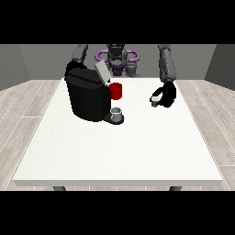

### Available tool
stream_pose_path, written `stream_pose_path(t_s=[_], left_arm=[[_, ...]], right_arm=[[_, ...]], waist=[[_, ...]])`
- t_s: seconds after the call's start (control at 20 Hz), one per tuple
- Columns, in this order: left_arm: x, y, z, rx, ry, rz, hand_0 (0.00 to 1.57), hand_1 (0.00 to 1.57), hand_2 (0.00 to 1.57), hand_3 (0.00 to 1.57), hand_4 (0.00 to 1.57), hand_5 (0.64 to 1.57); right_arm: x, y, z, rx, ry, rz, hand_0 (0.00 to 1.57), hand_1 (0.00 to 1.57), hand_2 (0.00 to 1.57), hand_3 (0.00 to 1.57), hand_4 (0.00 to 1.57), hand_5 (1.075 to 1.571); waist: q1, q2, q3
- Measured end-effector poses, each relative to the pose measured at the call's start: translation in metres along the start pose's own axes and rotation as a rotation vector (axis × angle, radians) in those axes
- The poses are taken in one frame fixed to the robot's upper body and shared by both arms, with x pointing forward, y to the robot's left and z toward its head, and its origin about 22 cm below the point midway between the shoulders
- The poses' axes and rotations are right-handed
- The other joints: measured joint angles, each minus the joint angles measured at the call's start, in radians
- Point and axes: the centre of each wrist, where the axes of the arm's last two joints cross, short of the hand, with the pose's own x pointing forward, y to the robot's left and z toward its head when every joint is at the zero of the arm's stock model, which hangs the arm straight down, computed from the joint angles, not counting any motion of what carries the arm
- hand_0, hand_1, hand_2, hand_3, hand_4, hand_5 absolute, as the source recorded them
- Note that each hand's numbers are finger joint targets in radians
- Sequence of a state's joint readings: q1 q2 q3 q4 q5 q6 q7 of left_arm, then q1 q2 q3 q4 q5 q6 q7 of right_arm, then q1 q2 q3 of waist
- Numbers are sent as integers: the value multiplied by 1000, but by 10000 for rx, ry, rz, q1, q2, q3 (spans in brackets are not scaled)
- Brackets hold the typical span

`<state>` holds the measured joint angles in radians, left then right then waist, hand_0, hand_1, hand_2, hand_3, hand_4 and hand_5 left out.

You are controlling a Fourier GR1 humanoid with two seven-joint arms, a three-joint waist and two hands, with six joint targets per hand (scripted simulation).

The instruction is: Insert the coffee pod into the coffee machine and close the lid

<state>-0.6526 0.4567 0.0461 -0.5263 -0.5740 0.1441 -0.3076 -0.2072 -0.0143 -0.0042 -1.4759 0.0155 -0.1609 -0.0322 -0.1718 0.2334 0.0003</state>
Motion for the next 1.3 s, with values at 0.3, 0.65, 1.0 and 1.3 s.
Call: stream_pose_path(t_s=[0.3,0.65,1.0,1.3], left_arm=[[20,12,-14,-229,-1065,137,1400,1400,1423,1364,595,1571],[60,40,-35,-555,-2126,301,1256,1256,1331,1292,545,1571],[98,68,-50,-575,-2759,255,1272,1272,1342,1293,548,1571],[130,76,-59,-407,-2850,268,1011,1011,1199,1224,543,1571]], right_arm=[[-10,-2,-1,-178,309,-49,0,0,0,0,424,1571],[-28,-8,-2,-376,877,-138,0,0,0,0,505,1571],[-33,-5,-5,-98,1033,-99,0,0,0,0,407,1571],[-30,-5,-11,100,896,-115,0,0,0,0,475,1571]], waist=[[139,-265,-3],[313,-700,1],[91,-941,2],[-91,-969,-1]])
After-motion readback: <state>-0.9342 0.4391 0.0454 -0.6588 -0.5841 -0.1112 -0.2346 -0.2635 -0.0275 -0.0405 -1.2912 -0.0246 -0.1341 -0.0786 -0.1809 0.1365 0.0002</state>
